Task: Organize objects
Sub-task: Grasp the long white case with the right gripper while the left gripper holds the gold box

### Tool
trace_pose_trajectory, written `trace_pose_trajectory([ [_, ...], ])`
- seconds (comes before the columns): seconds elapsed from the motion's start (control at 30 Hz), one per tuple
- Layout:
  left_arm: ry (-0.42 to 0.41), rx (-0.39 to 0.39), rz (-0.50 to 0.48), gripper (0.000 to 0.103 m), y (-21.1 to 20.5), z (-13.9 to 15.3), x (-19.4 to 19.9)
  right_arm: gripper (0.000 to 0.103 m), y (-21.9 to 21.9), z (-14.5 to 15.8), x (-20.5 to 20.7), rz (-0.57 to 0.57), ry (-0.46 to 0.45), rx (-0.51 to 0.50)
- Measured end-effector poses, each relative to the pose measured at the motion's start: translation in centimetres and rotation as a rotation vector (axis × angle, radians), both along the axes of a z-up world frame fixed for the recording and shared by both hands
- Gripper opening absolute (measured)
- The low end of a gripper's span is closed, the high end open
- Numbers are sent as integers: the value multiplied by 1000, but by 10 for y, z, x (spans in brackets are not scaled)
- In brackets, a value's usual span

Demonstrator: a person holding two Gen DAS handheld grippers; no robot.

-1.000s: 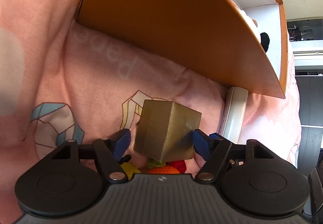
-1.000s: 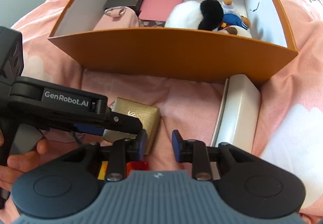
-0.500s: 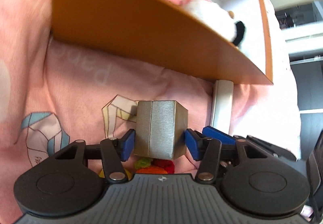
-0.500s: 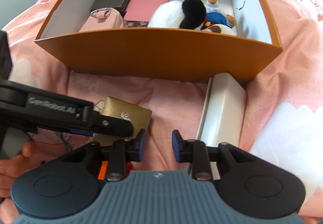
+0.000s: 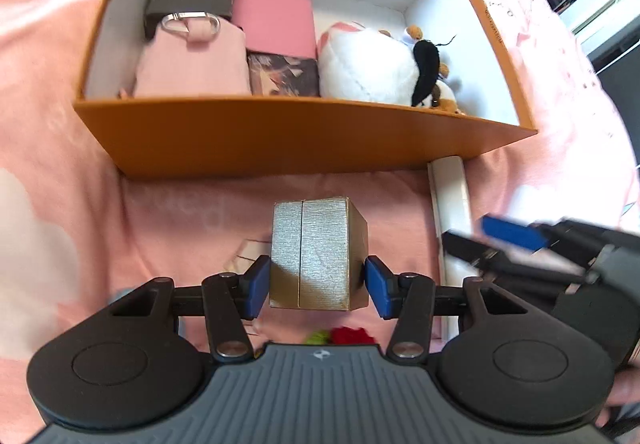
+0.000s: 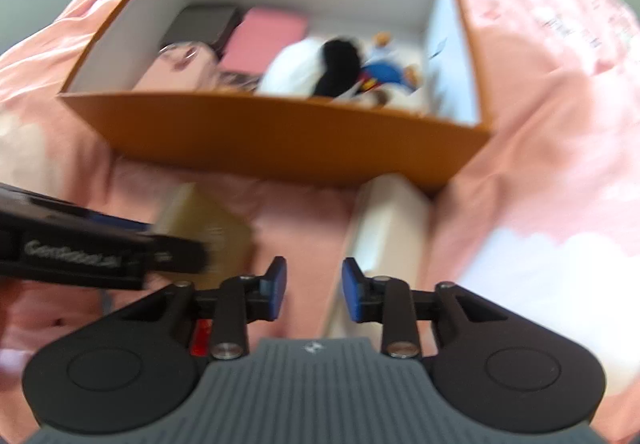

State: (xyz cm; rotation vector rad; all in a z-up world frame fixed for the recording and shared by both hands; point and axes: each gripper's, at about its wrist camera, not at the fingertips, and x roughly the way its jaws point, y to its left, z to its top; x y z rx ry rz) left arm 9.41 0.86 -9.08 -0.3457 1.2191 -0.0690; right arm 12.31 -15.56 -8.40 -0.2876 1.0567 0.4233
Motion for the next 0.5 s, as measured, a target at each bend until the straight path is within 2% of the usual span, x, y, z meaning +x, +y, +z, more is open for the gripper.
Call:
trace_pose_trajectory([
  [0.17, 9, 28, -4, 58, 8, 2, -2, 50, -9, -10, 15, -92, -12, -73],
  [0.23, 12, 30, -7, 58, 7, -1, -1, 58, -10, -16, 19, -111, 1, -83],
  [0.5, 20, 39, -13, 58, 3, -6, 3, 59, -8, -29, 22, -111, 64, -82],
])
